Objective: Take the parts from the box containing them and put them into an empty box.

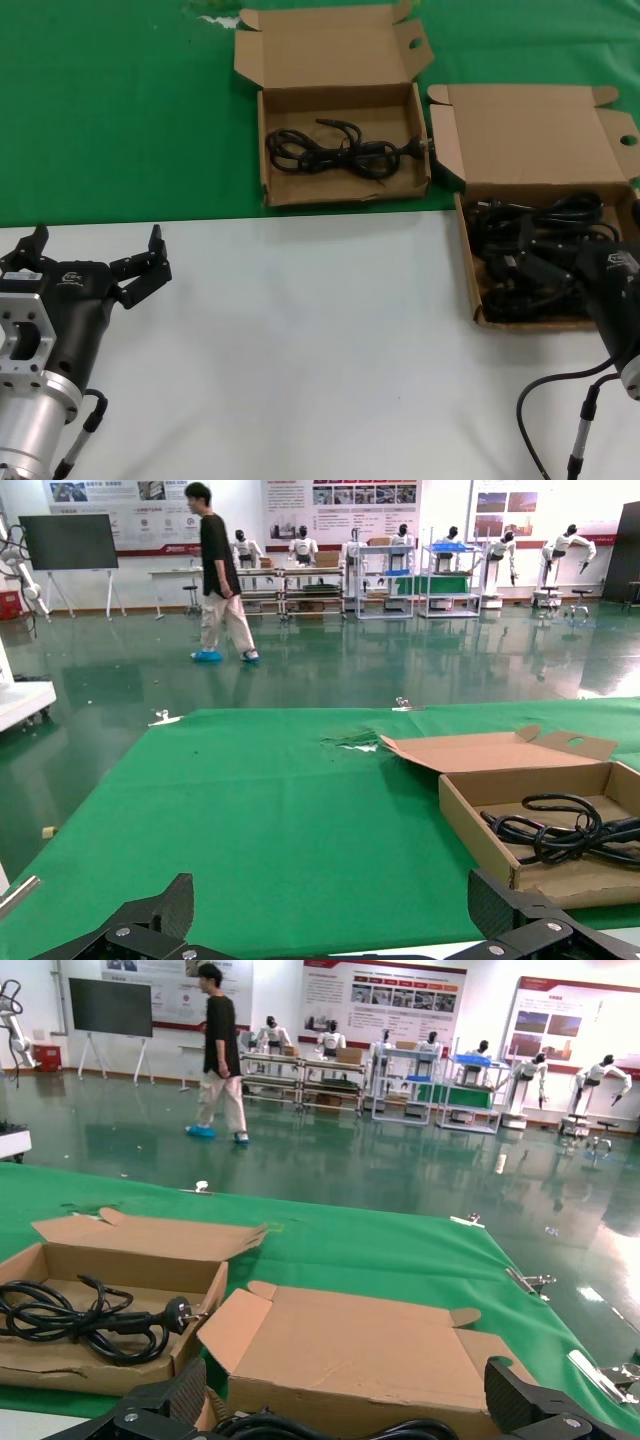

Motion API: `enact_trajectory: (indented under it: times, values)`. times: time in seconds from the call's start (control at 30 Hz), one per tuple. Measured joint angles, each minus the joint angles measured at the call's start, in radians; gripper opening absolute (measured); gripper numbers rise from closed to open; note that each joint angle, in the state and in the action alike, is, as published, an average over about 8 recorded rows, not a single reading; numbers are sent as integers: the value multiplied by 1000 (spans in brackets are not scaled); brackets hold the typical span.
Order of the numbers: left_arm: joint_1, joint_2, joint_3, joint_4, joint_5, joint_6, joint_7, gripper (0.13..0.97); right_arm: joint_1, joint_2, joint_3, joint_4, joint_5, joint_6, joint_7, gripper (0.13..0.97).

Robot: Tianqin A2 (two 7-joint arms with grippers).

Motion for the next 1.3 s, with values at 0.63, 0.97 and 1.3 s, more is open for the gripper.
enact_trajectory:
  times: [0.63, 0.97, 1.3]
  values:
    - [0, 0, 0, 0, 0, 0, 0, 966, 0, 0, 0, 0, 0, 0, 0, 966]
    - [0, 0, 0, 0, 0, 0, 0, 966, 0, 0, 0, 0, 0, 0, 0, 966]
    - [0, 0, 0, 0, 0, 0, 0, 966, 0, 0, 0, 0, 0, 0, 0, 966]
